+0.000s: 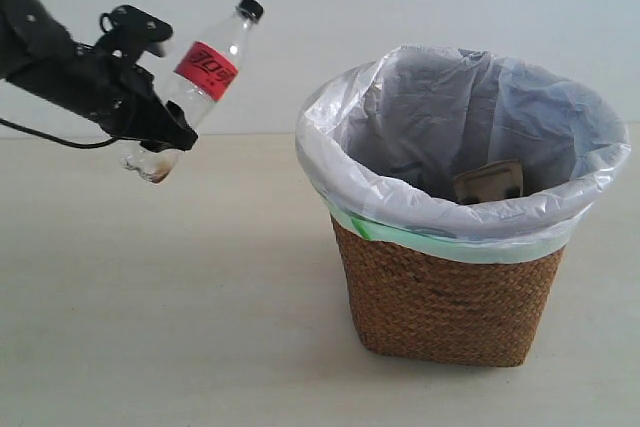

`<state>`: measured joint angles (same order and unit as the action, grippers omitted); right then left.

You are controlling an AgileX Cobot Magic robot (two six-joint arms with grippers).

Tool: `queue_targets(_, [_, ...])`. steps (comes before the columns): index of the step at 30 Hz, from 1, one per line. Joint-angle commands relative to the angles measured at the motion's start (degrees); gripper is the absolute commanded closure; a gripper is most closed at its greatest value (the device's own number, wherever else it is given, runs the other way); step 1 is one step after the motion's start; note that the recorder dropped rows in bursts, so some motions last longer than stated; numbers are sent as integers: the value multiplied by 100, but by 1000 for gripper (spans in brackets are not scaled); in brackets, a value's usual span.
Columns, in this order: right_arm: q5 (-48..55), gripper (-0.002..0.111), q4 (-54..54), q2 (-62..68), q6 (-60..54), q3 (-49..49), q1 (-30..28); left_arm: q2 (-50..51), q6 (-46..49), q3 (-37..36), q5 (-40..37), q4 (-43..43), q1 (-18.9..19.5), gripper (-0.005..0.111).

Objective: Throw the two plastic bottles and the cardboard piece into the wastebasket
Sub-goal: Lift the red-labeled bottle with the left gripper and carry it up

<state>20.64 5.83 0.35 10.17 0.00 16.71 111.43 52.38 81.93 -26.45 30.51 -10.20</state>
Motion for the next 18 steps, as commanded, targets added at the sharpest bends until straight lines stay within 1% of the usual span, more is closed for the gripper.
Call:
queue_targets(1, [-15,108,34,-35,-7,0,-17,-1029,3149,-1374,1086,3566,308,96])
queue_targets(2, [-15,108,34,-35,-7,0,-17,-1232,3972,-1621,1174,4471,352,96])
queue_targets(3, [-15,108,34,-35,-7,0,-17,-1414,4765,-1831,1085,5394,398,96])
queue_targets(5, [-15,108,34,-35,-7,0,-17,-1703,6123,-2177,668,6944,511,96])
queue_targets(6, [-15,108,34,-35,-7,0,-17,-1846,6239,-2279,257,6944,575,96])
queue_targets(7, [-15,108,34,-35,-7,0,-17,-2034,5941,-2369,-193,6944,705,96])
queue_targets(8, [-15,108,34,-35,-7,0,-17,-2109,5940,-2397,-243,6944,735,96])
queue_targets(11, [-15,108,34,-35,-7,0,-17,-2485,5940,-2516,586,6944,768,96])
queue_targets(14, [-15,108,34,-35,-7,0,-17,-2828,5884,-2627,1220,6944,830,96])
queue_targets(15, [-15,108,34,-35,-7,0,-17,-2993,5480,-2658,1547,6944,903,96])
queue_targets(16, [-15,108,34,-35,-7,0,-17,-3081,5346,-2687,1731,6944,931,96])
queue_targets(17, [-15,108,34,-35,-7,0,-17,-3239,4973,-2759,2051,6944,972,96])
queue_targets(18, [-15,108,34,-35,-7,0,-17,-3299,4875,-2798,2139,6944,977,96])
